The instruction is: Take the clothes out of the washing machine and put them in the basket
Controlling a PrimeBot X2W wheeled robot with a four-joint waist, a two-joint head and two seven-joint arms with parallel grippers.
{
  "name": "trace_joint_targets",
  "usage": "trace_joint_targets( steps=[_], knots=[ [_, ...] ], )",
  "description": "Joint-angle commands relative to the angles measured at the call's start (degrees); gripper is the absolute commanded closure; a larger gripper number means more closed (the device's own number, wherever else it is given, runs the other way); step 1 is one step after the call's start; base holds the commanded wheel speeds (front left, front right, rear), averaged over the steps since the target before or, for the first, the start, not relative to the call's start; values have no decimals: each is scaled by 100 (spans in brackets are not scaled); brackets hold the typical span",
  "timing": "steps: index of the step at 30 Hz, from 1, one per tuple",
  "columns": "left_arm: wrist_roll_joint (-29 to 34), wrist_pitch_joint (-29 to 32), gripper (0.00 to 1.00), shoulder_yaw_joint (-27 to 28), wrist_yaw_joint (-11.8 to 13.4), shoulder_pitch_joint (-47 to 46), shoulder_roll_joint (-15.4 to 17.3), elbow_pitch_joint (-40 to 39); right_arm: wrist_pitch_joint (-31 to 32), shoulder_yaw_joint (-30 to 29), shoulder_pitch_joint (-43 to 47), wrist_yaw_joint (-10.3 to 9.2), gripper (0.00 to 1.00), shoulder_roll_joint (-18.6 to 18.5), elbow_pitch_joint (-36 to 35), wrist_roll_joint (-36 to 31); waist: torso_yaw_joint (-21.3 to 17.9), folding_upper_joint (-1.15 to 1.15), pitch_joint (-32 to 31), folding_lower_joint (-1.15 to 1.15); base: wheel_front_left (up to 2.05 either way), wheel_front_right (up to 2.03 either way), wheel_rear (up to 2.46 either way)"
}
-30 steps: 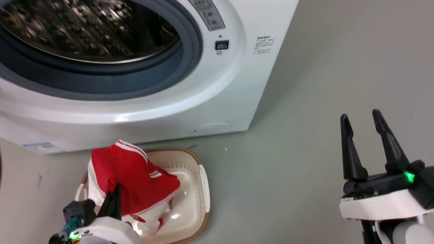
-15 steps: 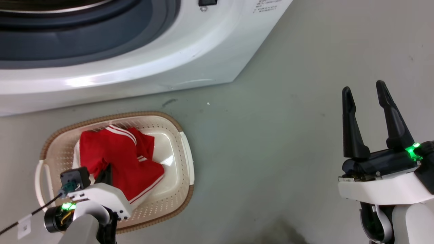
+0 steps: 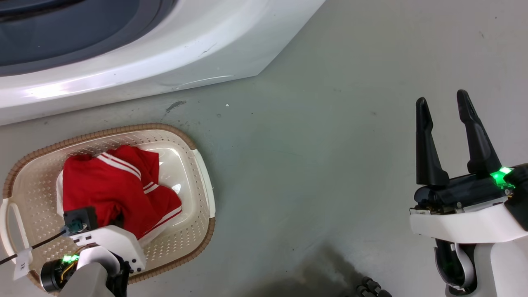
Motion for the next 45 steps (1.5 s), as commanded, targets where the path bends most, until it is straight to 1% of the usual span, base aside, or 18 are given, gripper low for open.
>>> trace_joint_targets(
  steps=[1,3,4,5,6,11,15,25,30,38,45],
  knots=[
    [1,-13,100,19,-23,-115,-31,42,-42,-6,-79,-2,0,4,19,23,-5,0,2,-1,0,0,0],
    [-47,-13,100,48,-80,-169,-57,187,-59,-16,-102,-2,0,4,38,36,2,0,-8,-1,0,0,0],
    [-44,-13,70,48,-96,-186,-72,248,-58,-22,-111,-2,0,4,53,44,10,0,-18,-1,0,0,0],
    [-62,-13,22,68,-121,-203,-85,280,-67,-27,-115,-2,0,4,67,49,24,0,-42,-1,0,0,0],
    [-78,-14,0,81,-138,-218,-91,315,-65,-28,-123,-2,0,4,84,45,37,0,-70,-1,0,0,0],
    [-44,-14,0,135,-147,-189,-119,293,-87,-21,-104,-2,0,4,195,8,132,0,-389,-1,0,0,0],
    [16,-14,0,239,-114,17,-172,98,-92,-36,9,-2,0,3,266,-39,242,0,-819,-1,0,0,0],
    [401,-14,0,559,-12,599,-387,-847,126,-107,402,-2,0,2,387,-143,573,0,-1940,-1,0,0,0],
    [698,-14,0,800,-3,901,-510,-1616,191,-184,572,-2,0,3,379,-79,746,0,-2373,-1,0,0,0],
    [1242,-13,0,1153,-6,1370,-741,-3086,401,-265,871,-2,0,3,359,-246,1013,0,-2924,-1,0,0,0],
    [1726,-14,0,1186,8,1739,-886,-4391,644,-365,1226,-2,0,3,254,-466,1232,0,-3331,-1,0,0,0]
  ],
)
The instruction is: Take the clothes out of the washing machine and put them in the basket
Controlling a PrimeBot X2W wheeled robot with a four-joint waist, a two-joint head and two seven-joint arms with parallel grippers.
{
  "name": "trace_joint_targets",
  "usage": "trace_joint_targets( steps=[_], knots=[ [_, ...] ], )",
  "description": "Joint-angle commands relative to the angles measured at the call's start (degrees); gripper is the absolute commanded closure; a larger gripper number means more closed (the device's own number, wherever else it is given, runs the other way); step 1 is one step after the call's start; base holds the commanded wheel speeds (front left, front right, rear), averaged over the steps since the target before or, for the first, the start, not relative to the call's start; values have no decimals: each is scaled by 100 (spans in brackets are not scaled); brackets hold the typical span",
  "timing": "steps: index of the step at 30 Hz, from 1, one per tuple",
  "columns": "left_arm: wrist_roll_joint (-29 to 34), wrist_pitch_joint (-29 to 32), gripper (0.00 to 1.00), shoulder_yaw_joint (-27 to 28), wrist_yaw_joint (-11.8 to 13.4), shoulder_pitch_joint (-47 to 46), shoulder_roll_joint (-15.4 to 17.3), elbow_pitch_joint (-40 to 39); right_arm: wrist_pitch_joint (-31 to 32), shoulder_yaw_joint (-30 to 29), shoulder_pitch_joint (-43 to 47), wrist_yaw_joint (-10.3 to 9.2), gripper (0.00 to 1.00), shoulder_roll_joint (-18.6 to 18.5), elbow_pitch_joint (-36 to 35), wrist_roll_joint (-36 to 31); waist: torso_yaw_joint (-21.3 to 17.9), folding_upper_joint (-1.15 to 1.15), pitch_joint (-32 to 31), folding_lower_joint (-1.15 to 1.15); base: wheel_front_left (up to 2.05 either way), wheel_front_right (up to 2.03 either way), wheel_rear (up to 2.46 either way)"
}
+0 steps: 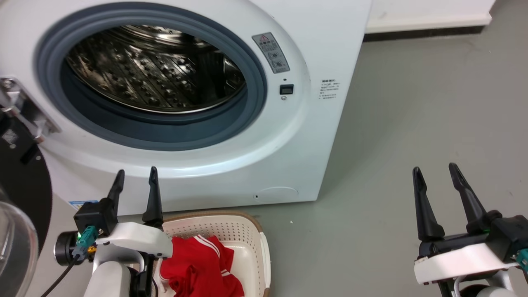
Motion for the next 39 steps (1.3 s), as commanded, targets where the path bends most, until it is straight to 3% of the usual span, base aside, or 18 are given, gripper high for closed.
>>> trace_joint_targets(
  steps=[1,15,24,39],
  knots=[
    [83,-14,0,-10,18,100,-15,-198,26,-20,93,-2,0,0,-42,-47,117,0,-146,2,0,0,0],
    [700,319,0,-211,295,1145,217,-1718,259,-87,544,-2,0,0,-1,-376,251,0,-737,2,0,0,0],
    [608,646,0,-218,364,1725,226,-2044,311,-95,735,-2,0,0,-42,-488,275,0,-953,2,0,0,0],
    [494,792,0,-276,367,1767,270,-2204,311,-82,743,-2,0,0,-84,-454,245,0,-948,2,0,0,0]
  ],
)
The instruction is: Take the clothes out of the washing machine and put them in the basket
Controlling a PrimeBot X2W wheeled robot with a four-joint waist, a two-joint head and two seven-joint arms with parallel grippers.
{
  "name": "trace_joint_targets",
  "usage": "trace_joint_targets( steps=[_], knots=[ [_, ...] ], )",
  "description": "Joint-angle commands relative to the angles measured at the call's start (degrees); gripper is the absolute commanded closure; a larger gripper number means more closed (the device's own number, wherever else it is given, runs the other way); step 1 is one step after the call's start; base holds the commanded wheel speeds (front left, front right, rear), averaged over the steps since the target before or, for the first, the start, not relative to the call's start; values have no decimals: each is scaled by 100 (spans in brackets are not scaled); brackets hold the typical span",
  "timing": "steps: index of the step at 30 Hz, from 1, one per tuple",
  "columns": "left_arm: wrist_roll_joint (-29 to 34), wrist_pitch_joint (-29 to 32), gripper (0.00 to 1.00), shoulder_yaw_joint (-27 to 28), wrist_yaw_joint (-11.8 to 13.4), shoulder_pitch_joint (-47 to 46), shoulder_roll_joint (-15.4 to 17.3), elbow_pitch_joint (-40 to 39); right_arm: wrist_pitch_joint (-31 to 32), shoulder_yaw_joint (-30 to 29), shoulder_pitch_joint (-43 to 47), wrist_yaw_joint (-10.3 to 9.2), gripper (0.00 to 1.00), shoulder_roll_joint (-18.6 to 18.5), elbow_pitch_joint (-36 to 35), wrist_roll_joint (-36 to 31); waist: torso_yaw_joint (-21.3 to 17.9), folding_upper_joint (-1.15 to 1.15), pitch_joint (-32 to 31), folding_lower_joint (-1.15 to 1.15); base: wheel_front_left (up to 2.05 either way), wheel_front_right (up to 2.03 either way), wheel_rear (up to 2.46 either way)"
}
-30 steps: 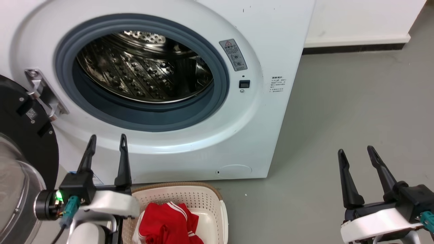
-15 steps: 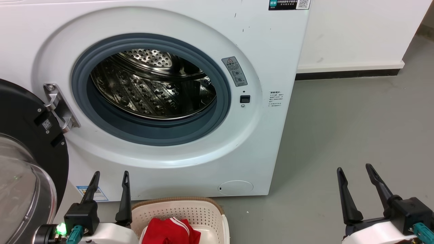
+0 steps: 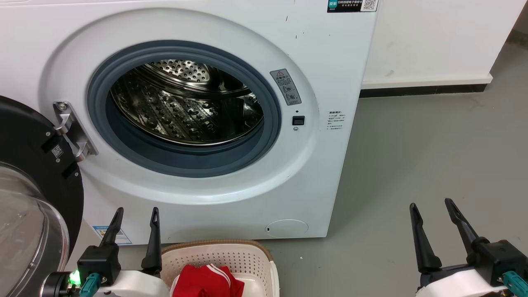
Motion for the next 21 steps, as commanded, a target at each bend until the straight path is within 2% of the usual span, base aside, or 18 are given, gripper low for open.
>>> trace_joint_targets(
  steps=[1,12,13,16,21],
  knots=[
    [-18,3,0,3,11,41,38,-21,-18,-1,26,-2,0,2,-25,26,-2,0,4,0,0,0,0],
    [-91,-36,0,-9,37,5,75,25,-34,30,-19,-2,0,2,1,54,-44,0,25,0,0,0,0],
    [-76,-2,100,-14,3,2,68,43,-9,30,0,0,100,0,27,38,-44,0,25,0,0,0,0],
    [-173,32,100,-3,-10,32,28,202,-10,58,55,0,100,2,145,123,-43,0,27,0,0,0,0],
    [-759,152,100,77,-68,-67,-16,318,25,57,-24,0,100,-41,257,815,-31,0,34,0,0,0,0]
  ],
)
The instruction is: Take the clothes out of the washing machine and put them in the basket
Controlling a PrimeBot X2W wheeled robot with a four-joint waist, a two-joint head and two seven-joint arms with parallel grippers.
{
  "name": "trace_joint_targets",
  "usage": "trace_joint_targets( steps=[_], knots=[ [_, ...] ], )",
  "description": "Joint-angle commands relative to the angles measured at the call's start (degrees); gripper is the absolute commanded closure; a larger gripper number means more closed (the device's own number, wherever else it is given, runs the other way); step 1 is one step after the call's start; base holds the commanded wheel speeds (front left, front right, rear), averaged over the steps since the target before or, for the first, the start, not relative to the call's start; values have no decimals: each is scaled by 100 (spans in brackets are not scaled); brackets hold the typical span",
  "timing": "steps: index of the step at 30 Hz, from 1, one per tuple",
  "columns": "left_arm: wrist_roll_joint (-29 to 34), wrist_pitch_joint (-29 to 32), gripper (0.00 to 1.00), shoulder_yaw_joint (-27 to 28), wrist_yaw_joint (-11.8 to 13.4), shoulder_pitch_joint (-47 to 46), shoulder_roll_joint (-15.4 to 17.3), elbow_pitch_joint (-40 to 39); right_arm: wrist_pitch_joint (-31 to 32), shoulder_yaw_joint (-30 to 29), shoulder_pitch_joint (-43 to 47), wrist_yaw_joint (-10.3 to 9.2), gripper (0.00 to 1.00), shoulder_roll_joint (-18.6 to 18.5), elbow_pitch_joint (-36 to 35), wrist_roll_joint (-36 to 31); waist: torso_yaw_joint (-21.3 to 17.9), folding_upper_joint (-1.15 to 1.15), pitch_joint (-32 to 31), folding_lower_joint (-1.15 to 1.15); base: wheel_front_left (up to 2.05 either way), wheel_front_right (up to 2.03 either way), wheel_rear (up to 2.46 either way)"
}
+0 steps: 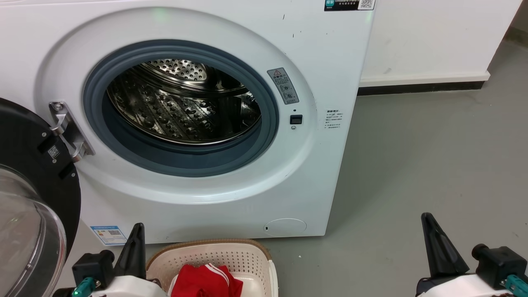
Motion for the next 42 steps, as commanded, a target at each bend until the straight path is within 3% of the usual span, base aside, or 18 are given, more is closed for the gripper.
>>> trace_joint_targets(
  steps=[1,20,42],
  knots=[
    [-219,20,100,63,-28,-156,19,-51,18,-3,-137,0,100,-41,-34,259,4,0,1,0,0,0,0],
    [-2136,301,100,221,-222,-388,-126,209,158,-6,-493,0,100,-157,458,2429,45,0,26,0,0,0,0],
    [-3894,587,100,391,-405,-618,-269,484,333,-74,-787,-1,100,-209,884,4360,95,0,56,0,0,0,0]
  ],
)
